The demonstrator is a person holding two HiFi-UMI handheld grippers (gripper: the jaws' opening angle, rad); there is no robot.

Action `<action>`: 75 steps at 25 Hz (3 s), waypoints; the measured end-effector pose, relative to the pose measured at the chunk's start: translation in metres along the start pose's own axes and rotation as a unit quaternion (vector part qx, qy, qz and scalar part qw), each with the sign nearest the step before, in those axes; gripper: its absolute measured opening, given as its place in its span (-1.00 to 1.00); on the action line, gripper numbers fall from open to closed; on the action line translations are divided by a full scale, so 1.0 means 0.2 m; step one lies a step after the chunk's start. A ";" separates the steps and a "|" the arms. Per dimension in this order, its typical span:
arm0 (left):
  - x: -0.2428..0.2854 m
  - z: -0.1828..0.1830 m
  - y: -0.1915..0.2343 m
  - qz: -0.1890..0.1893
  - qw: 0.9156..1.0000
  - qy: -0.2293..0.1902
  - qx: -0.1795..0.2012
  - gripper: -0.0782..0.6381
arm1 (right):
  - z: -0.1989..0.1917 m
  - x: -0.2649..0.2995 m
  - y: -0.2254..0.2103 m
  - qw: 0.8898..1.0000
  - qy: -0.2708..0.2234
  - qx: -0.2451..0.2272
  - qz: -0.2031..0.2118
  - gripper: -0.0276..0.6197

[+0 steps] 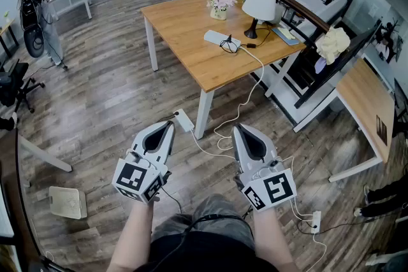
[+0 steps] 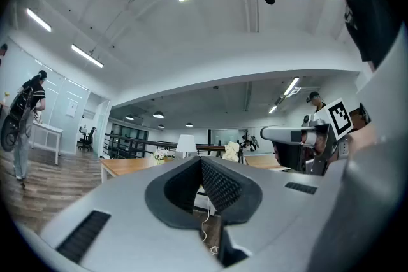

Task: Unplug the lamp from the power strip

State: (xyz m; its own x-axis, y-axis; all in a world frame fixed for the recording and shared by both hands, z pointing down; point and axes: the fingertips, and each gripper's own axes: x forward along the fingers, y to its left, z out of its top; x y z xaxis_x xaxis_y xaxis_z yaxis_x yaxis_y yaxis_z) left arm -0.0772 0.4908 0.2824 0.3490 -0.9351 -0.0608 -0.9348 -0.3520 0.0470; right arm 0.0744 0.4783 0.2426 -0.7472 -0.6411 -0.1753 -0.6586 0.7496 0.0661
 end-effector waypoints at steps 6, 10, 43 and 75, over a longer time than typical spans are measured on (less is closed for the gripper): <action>0.05 -0.03 0.02 0.003 1.000 0.002 -0.009 -0.79 | 0.02 0.02 0.02 1.000 0.008 -0.008 0.011 -0.90; 0.11 -0.08 0.00 -0.002 1.000 0.012 -0.018 -0.79 | -0.04 -0.04 -0.08 1.000 0.027 -0.002 -0.016 -0.90; 1.63 -0.36 0.47 -0.034 0.997 0.061 -0.025 -0.79 | -0.64 0.97 -1.23 0.995 0.083 0.062 -0.003 -0.89; 2.66 -0.57 0.88 -0.215 0.971 0.095 -0.044 -0.79 | -0.96 1.59 -1.85 0.969 0.143 0.088 -0.179 -0.89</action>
State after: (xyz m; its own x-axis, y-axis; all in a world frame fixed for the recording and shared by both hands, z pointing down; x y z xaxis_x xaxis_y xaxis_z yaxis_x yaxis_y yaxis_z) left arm -0.0480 -0.0734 0.3725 0.7194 -0.6886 0.0914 -0.6938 -0.7057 0.1436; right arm 0.0631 -0.0340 0.3520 -0.4846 -0.8656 0.1259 -0.8735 0.4712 -0.1221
